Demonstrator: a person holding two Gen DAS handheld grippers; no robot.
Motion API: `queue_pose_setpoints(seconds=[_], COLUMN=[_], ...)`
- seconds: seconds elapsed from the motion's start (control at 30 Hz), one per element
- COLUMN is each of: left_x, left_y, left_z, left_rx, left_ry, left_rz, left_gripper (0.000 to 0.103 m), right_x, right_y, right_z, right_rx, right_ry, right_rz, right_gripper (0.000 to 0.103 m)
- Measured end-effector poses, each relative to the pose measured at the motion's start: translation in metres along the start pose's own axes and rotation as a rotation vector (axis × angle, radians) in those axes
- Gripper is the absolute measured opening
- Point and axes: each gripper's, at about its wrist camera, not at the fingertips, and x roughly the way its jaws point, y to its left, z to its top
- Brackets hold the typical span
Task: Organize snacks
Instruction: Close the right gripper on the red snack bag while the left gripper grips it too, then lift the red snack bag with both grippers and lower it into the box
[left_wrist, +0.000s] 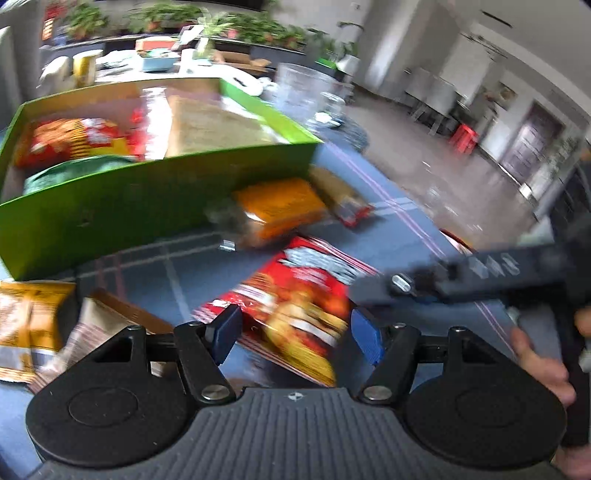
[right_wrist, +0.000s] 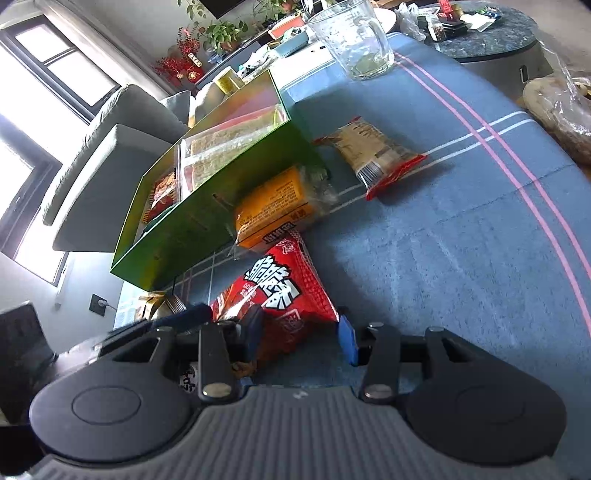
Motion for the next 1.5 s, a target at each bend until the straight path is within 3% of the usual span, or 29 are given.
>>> queue_pose_setpoints(seconds=[0.13, 0.3, 0.53, 0.67, 0.77, 1.03, 1.17, 1.33, 1.5], left_x=[0.000, -0.008, -0.025, -0.007, 0.003, -0.001, -0.010, -0.013, 0.003], left_y=[-0.031, -0.041, -0.018, -0.003, 0.000, -0.033, -0.035, -0.020, -0.017], left_z=[-0.008, -0.012, -0.001, 0.008, 0.004, -0.010, -0.010, -0.004, 0.002], left_rx=[0.057, 0.058, -0.003, -0.022, -0.045, 0.024, 0.035, -0.028, -0.051], left_ry=[0.018, 0.024, -0.074, -0.037, 0.004, 0.035, 0.005, -0.029, -0.006], left_rz=[-0.059, -0.100, 0.022, 0.045, -0.008, -0.122, -0.084, -0.022, -0.029], left_gripper=[0.063, 0.063, 0.065, 0.065, 0.067, 0.069, 0.069, 0.069, 0.069], right_x=[-0.004, -0.005, -0.014, -0.016, -0.011, -0.002, -0.007, -0.018, -0.018], right_y=[0.001, -0.002, -0.010, -0.005, 0.000, -0.003, -0.001, -0.005, -0.010], right_z=[0.004, 0.005, 0.005, 0.003, 0.000, 0.004, 0.003, 0.003, 0.006], right_rx=[-0.017, -0.042, -0.022, -0.031, -0.047, -0.040, -0.074, -0.079, -0.056], right_ry=[-0.026, -0.050, -0.065, -0.056, -0.033, -0.044, -0.060, -0.090, -0.084], right_rz=[-0.012, -0.061, -0.071, -0.066, -0.055, -0.054, -0.073, -0.089, -0.083], right_gripper=[0.055, 0.057, 0.060, 0.063, 0.064, 0.066, 0.066, 0.066, 0.066])
